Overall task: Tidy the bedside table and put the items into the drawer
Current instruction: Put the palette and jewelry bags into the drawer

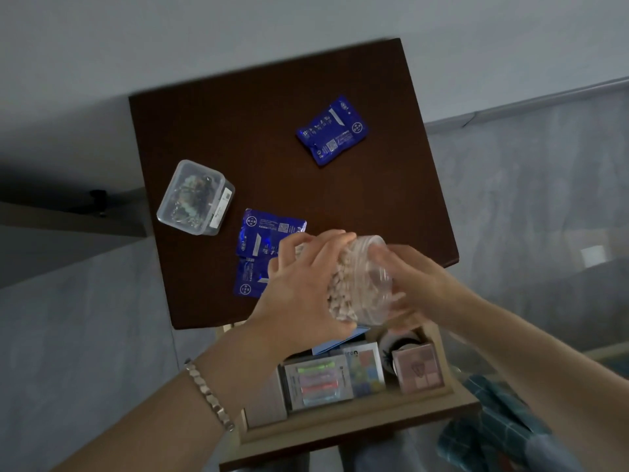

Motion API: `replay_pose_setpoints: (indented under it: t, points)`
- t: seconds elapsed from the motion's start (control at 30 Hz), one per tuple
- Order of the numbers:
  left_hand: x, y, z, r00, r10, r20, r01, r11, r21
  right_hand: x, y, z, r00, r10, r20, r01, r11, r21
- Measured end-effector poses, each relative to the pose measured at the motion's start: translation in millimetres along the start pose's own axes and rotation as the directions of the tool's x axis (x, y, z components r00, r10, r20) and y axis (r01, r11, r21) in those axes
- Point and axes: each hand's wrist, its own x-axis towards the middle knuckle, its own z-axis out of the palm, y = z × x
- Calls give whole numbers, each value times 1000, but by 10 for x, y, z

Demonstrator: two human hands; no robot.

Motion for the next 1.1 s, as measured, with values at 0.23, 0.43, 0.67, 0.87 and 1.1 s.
replay_pose_setpoints:
  t: [0.23, 0.43, 0.67, 0.87, 1.1]
  points:
    - [26, -6, -40, 1000, -26, 13, 26, 999, -25, 10, -65, -44, 995, -100, -15, 90, 944, -319]
    - [35, -3, 2, 999, -31, 24, 32, 998, -61, -35, -102, -29, 993, -114, 21, 111, 886, -451]
    - [14, 29, 95, 998, -45, 44, 43, 999, 32, 87, -42, 166, 978, 109, -179, -153, 955, -254]
    - [215, -15, 124, 994, -106, 34, 108, 993, -54, 136, -287, 3, 934, 25, -357, -207, 851, -482]
    - [257, -648, -69, 973, -175, 150, 41, 772, 634, 394, -622, -255, 845, -238, -479, -274, 575, -770]
